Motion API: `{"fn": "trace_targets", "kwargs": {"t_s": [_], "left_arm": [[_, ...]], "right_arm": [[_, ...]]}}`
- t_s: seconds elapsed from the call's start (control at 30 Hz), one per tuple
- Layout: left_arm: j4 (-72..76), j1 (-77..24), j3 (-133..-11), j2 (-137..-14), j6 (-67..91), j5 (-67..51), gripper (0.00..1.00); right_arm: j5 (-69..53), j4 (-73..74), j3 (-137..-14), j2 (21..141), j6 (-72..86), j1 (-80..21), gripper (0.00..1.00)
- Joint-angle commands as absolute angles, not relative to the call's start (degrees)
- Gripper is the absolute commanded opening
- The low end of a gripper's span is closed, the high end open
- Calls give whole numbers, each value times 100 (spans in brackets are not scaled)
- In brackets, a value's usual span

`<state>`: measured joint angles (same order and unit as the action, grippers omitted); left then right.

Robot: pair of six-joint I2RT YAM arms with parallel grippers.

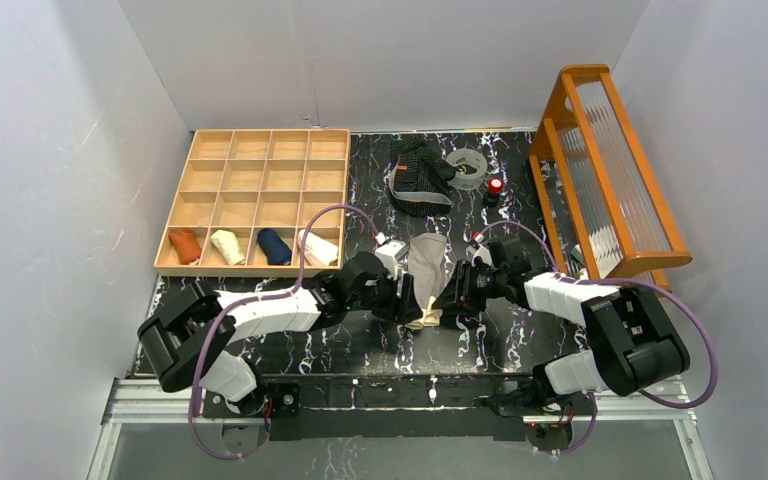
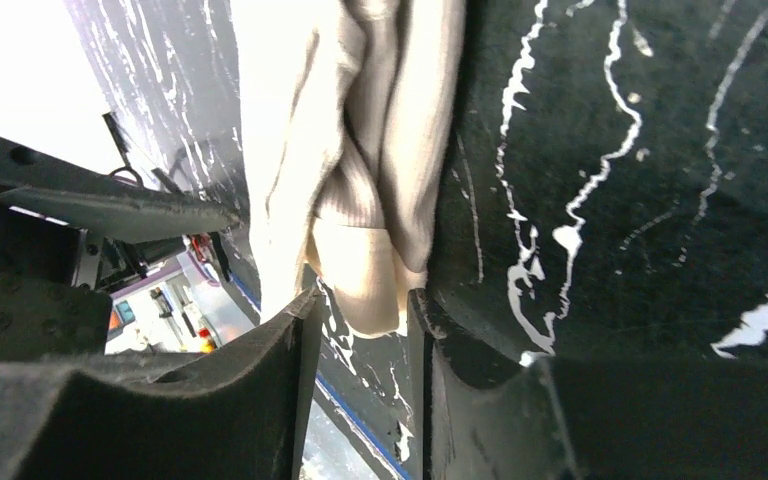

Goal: Roll the underwear

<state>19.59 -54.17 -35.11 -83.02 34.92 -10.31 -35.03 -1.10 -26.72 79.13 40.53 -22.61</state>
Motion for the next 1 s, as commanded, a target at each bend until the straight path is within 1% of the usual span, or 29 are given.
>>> {"fn": "trace_targets", "kwargs": {"t_s": [0.0, 0.13, 0.2, 0.27, 0.43, 0.57, 0.67, 0.73, 0.8, 0.9, 0.97], "left_arm": [[1046, -5596, -4189, -8120, 2667, -905, 59], [421, -5687, -4678, -8407, 2353, -855, 59], [91, -5705, -4903, -8581, 2200, -860, 58], [-207, -5715, -5084, -8742, 2111, -889, 57], [-425, -5778, -5340, -9018, 2053, -935, 56], [-661, -5817, -5480, -9201, 2009, -791, 53], [-794, -5827, -5562, -9259, 1970, -650, 46], [-800, -5827, -5563, -9213, 2010, -493, 39], [-779, -5827, -5555, -9137, 2033, -334, 37], [-768, -5827, -5575, -9092, 2031, -292, 29], [-765, -5827, -5602, -9109, 2016, -361, 26]], "right_arm": [[-3843, -422, -2927, 7880, 4068, -2282, 41], [-3924, -471, -2951, 7918, 4083, -2279, 31], [-3968, -485, -2962, 7902, 4091, -2278, 28], [-3984, -507, -2958, 7905, 4108, -2285, 27], [-4076, -574, -2979, 7992, 4131, -2278, 27], [-4091, -589, -2983, 8016, 4123, -2293, 26], [-4134, -567, -3014, 8023, 4088, -2297, 26], [-4175, -550, -3051, 8062, 4051, -2299, 26], [-4179, -524, -3081, 8098, 4011, -2309, 26], [-4177, -519, -3102, 8130, 3992, -2311, 26], [-4179, -519, -3118, 8130, 3984, -2322, 26]]}}
